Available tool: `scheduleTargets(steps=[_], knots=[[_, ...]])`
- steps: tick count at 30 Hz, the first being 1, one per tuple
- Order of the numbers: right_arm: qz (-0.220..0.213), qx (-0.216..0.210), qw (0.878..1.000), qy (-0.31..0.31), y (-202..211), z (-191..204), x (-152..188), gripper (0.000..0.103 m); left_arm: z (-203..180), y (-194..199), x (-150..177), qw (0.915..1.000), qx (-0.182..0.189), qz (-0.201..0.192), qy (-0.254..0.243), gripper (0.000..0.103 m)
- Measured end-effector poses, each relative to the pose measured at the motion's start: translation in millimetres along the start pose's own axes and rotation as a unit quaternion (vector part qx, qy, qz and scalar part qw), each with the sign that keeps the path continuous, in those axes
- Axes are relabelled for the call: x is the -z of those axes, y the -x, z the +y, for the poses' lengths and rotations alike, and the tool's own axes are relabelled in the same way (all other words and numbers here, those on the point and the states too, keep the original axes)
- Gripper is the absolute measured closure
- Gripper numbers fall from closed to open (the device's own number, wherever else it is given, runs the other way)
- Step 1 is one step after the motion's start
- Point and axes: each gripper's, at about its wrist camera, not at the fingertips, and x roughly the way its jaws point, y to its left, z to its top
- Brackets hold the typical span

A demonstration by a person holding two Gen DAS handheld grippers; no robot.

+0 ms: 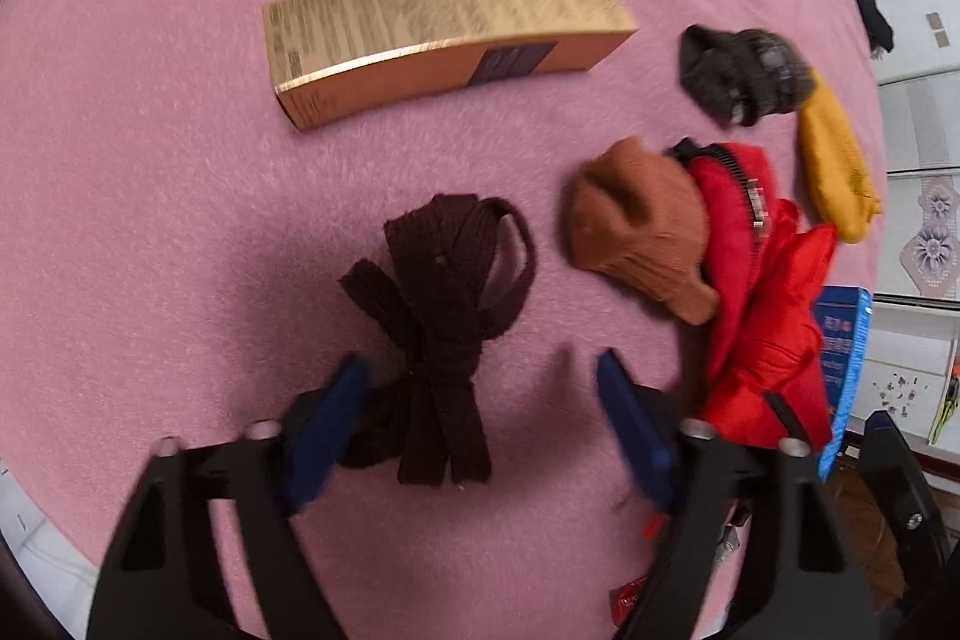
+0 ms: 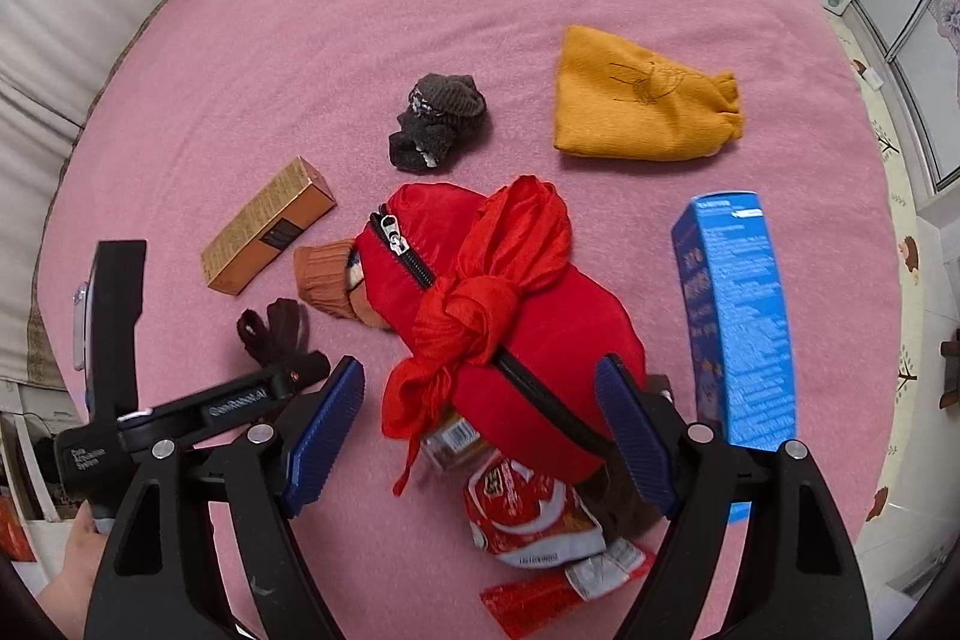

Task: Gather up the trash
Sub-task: 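Grasp the dark brown shoelace with the left gripper while the right approaches the red scarf, then grasp the red scarf with the right gripper and lift it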

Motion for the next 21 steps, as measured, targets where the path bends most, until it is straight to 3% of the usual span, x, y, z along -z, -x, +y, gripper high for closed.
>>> scheduleTargets(steps=[5, 9, 13, 16, 18, 19, 21], knots=[[0.008, 0.002, 1.0, -0.01, -16.5, 0.1, -9.2, 0.026, -0.2, -8.6, -5.4, 0.9996, -0.029, -0.002, -0.003, 0.059], [0.013, 0.005, 1.0, -0.011, -28.6, 2.7, -15.0, 0.026, 7.2, -6.6, -8.6, 0.9997, -0.019, -0.012, 0.002, 0.079], [0.029, 0.014, 0.999, -0.014, -49.6, 3.7, -19.9, 0.03, 13.0, -6.3, -12.5, 0.9999, 0.0, -0.013, -0.002, 0.08], [0.053, 0.016, 0.998, -0.023, -68.4, 2.2, -23.3, 0.039, 15.5, -5.3, -15.5, 0.9999, 0.009, -0.015, -0.001, 0.08], [0.058, 0.014, 0.998, -0.026, -72.9, 1.9, -24.9, 0.047, 22.4, 3.1, -14.5, 0.9998, 0.01, -0.019, -0.003, 0.08], [0.06, 0.007, 0.998, -0.027, -73.5, 1.8, -25.3, 0.06, 24.0, 6.3, -11.9, 0.9997, 0.012, -0.021, -0.002, 0.08], [0.066, -0.003, 0.997, -0.035, -70.4, 1.8, -26.1, 0.062, 24.1, 12.0, -9.4, 0.9996, 0.014, -0.025, 0.0, 0.08]])
